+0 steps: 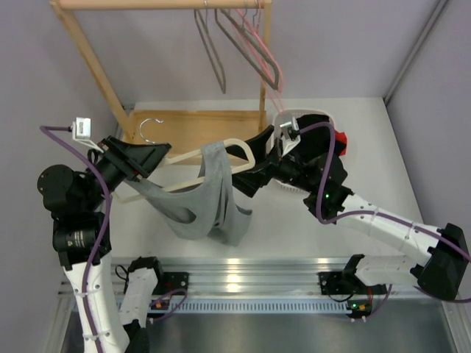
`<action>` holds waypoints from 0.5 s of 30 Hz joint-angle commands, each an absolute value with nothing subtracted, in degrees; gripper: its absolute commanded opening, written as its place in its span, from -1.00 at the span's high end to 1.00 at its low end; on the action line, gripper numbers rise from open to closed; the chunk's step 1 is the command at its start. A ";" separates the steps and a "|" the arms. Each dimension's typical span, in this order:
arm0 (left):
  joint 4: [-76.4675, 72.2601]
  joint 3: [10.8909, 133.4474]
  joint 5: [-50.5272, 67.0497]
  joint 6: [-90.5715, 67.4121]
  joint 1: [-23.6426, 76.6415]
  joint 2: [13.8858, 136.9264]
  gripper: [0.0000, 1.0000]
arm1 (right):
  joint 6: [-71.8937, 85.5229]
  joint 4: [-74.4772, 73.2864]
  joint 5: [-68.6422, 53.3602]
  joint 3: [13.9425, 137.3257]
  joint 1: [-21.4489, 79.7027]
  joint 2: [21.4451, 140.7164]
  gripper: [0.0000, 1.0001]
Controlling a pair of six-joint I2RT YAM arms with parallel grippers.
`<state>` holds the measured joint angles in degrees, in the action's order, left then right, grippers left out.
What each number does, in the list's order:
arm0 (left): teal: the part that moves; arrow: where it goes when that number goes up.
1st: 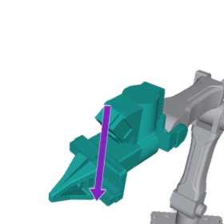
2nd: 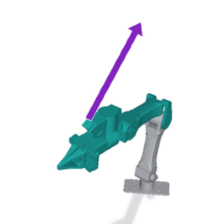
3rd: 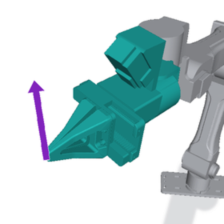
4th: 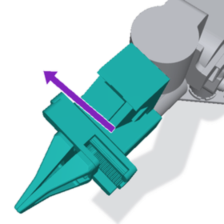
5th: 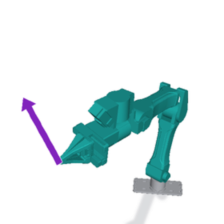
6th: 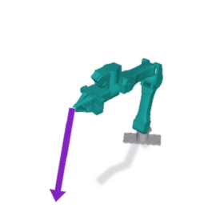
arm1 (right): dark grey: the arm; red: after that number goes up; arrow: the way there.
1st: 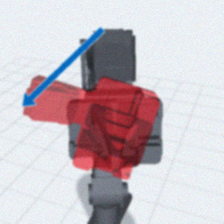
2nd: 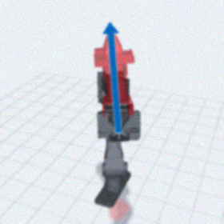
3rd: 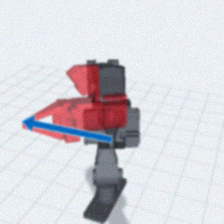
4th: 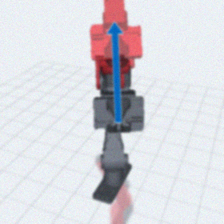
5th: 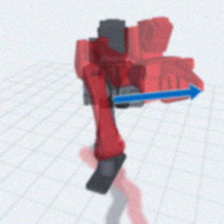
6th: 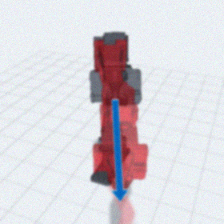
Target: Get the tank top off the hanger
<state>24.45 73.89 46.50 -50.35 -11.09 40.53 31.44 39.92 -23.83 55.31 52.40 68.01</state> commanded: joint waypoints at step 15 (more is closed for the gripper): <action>19.51 78.66 46.93 -50.71 -10.90 43.42 1.00 | 25.58 44.30 -24.44 49.40 52.91 62.15 -0.99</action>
<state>23.51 75.72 46.68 -50.26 -11.09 42.39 28.82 40.64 -24.12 51.33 52.60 65.54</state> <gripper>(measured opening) 0.639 0.993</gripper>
